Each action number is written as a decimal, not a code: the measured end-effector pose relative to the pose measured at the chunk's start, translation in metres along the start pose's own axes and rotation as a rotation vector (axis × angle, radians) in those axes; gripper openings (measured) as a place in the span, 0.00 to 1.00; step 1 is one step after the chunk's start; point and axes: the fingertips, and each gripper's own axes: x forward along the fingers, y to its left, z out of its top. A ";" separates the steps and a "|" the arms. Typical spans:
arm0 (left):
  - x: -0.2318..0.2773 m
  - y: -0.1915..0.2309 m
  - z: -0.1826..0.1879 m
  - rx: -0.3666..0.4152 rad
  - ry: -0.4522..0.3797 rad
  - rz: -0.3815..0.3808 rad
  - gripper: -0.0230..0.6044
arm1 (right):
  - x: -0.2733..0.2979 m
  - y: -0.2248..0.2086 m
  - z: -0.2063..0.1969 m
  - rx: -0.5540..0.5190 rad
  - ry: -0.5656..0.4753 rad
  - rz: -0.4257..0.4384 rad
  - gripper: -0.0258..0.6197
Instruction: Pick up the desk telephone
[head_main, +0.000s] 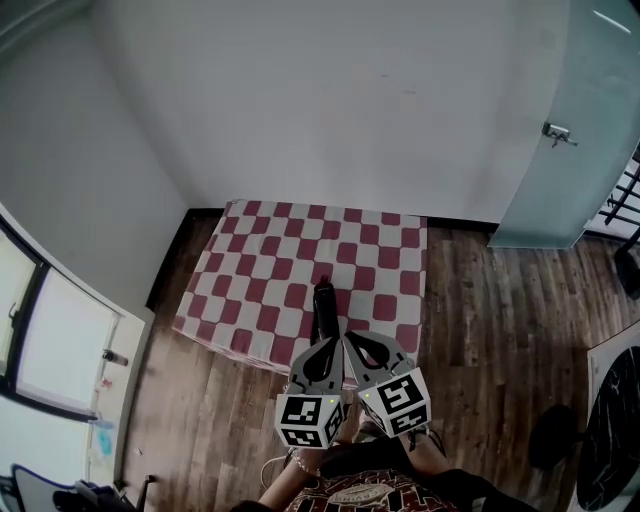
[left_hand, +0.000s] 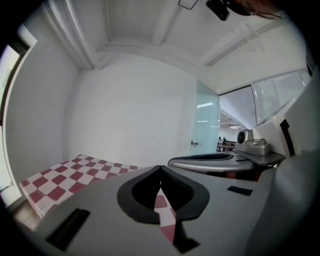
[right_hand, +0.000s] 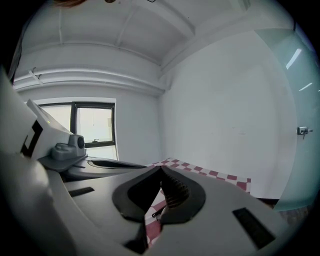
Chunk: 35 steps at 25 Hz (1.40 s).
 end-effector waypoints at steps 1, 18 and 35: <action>0.003 0.001 0.001 -0.001 -0.001 0.008 0.05 | 0.002 -0.003 0.002 -0.003 -0.004 0.007 0.07; 0.039 0.051 0.004 -0.028 0.012 0.066 0.05 | 0.057 -0.027 0.000 -0.005 0.036 0.039 0.07; 0.093 0.112 0.020 -0.002 0.053 -0.073 0.05 | 0.132 -0.055 0.009 0.025 0.054 -0.096 0.07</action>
